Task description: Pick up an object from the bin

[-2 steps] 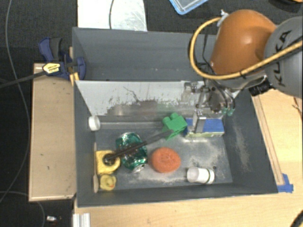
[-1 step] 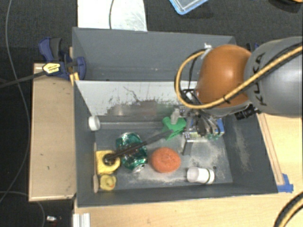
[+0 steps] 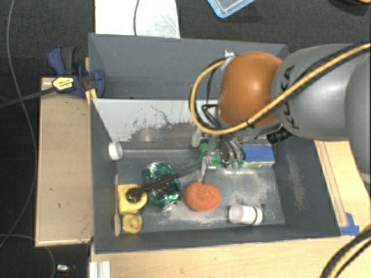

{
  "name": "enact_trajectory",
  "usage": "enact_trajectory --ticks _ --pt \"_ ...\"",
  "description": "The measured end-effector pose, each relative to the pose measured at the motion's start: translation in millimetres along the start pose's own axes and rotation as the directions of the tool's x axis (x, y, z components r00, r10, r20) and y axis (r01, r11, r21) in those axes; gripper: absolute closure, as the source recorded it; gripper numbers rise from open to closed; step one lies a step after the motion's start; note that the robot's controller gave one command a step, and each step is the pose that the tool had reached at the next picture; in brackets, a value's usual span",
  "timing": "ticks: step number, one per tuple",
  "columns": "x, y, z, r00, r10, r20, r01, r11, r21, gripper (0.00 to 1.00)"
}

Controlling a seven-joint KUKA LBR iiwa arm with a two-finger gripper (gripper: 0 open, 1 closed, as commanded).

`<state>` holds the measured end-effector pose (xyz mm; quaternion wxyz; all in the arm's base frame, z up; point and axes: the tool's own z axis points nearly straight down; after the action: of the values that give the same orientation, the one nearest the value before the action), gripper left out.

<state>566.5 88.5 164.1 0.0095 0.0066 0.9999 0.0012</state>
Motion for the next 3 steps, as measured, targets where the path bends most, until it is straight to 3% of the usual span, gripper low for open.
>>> enact_trajectory --ticks 1,2,3 --pt "8.1 -2.1 38.9 0.997 -0.079 0.002 0.079 0.997 0.0 0.0" --pt "19.3 -40.5 73.2 0.977 -0.212 0.007 0.212 0.977 0.002 0.0" --pt "14.7 -14.0 80.8 0.976 -0.22 0.009 0.22 0.976 0.002 0.0"
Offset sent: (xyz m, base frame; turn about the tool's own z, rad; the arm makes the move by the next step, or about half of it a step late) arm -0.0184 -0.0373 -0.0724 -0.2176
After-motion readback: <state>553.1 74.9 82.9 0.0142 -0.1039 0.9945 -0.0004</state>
